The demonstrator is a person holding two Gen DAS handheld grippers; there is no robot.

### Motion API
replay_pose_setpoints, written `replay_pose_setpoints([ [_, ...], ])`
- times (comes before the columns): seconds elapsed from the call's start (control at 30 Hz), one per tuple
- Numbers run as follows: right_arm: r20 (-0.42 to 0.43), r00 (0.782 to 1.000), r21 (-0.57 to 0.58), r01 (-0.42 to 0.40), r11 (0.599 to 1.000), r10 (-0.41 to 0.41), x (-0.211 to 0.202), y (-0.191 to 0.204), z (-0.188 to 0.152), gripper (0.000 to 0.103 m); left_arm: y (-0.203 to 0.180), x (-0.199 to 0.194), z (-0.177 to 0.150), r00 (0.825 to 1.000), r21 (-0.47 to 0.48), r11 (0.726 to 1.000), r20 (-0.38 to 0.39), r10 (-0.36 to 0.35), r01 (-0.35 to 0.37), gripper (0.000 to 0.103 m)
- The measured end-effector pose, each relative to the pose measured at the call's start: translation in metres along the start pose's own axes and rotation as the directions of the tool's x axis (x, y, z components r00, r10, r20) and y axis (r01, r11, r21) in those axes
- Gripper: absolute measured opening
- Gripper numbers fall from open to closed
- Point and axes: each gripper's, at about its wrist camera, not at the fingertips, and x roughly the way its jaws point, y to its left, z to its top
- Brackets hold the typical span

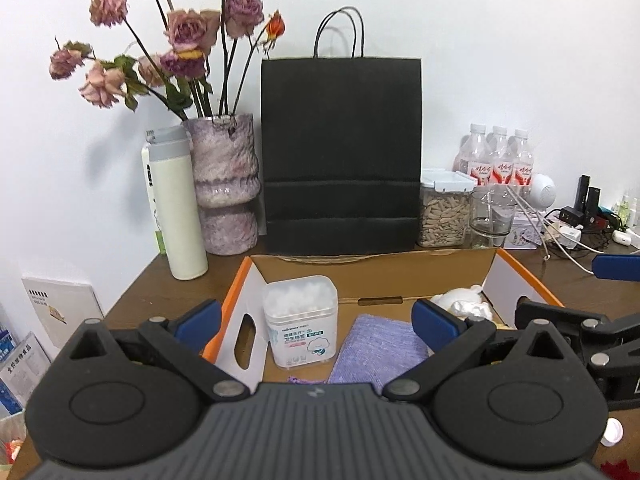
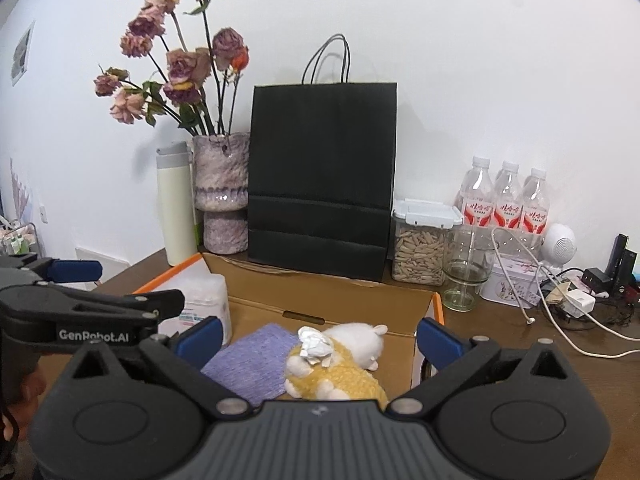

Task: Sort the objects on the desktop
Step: 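Withdraw both tools from the box toward the remaining desk items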

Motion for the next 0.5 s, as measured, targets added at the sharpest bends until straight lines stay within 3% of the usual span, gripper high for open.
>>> replay_pose_setpoints([
  [0.5,0.021,1.0,-0.015,-0.002,1.0,0.003,-0.073,0.014,-0.022,0.103,-0.003,-0.08,-0.017,0.997,0.024,1.0,0.079,0.0,-0.002,0.103],
])
